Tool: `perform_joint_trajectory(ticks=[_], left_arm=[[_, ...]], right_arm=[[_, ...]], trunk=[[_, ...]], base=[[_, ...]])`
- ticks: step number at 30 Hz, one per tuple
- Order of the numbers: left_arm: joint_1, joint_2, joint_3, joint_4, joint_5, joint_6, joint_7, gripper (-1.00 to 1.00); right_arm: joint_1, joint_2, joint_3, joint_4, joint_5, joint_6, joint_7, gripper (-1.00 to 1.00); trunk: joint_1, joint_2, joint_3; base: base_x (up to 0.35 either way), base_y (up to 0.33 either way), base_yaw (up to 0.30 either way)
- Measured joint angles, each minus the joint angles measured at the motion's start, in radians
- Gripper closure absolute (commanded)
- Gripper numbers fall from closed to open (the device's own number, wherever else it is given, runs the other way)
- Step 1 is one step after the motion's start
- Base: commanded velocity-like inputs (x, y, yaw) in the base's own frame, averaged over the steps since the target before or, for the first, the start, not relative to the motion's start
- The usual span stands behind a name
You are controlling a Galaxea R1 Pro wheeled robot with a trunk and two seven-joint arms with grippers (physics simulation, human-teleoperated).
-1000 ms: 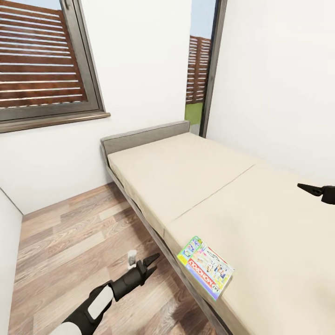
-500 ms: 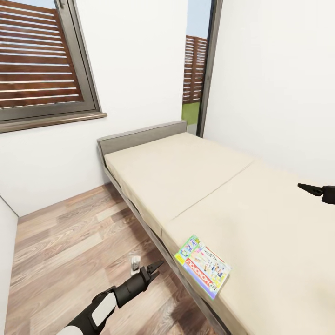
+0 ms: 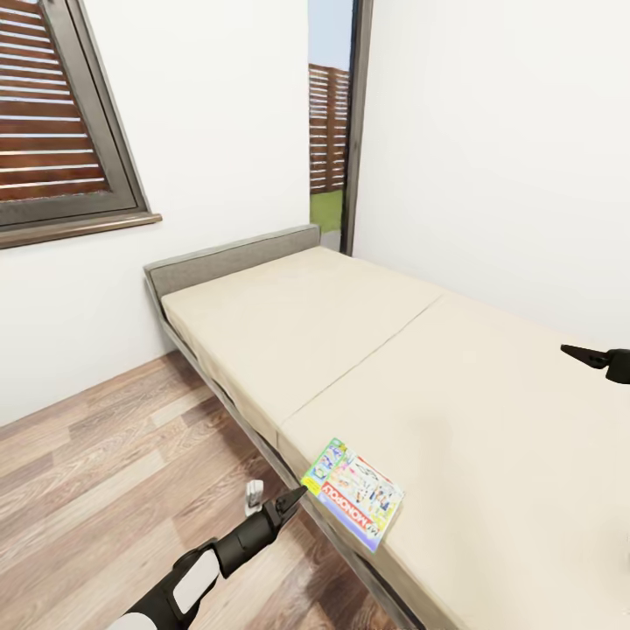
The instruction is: Put all the toys in the child's room - the three board games (two on the bed and one on the table), the two jigsaw puzzles on the table, and the tennis ball on the table - inside the toy box on the table in the child's room.
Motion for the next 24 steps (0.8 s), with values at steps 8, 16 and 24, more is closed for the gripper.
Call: perform_joint_trajectory(ticks=[8,16,24], left_arm=[[0.000,0.001,0.000,-0.002,0.000,-0.013,-0.054,-1.00],[0.000,-0.005,0.000,-0.002,-0.001,-0.014,-0.073,-1.00],[0.000,-0.013,0.000,0.000,-0.004,-0.018,-0.070,-1.00]], right_arm=[[0.000,0.000,0.003,0.000,0.000,0.000,0.000,-1.00],[0.000,0.000,0.004,0.000,0.000,-0.001,0.000,-1.00],[0.000,0.000,0.001,0.000,0.000,0.000,0.000,-1.00]], trunk=[[0.000,0.000,0.000],[0.000,0.000,0.000],[0.000,0.000,0.000]], base=[[0.000,0.000,-0.028],[0.000,0.000,-0.081],[0.000,0.000,-0.185]])
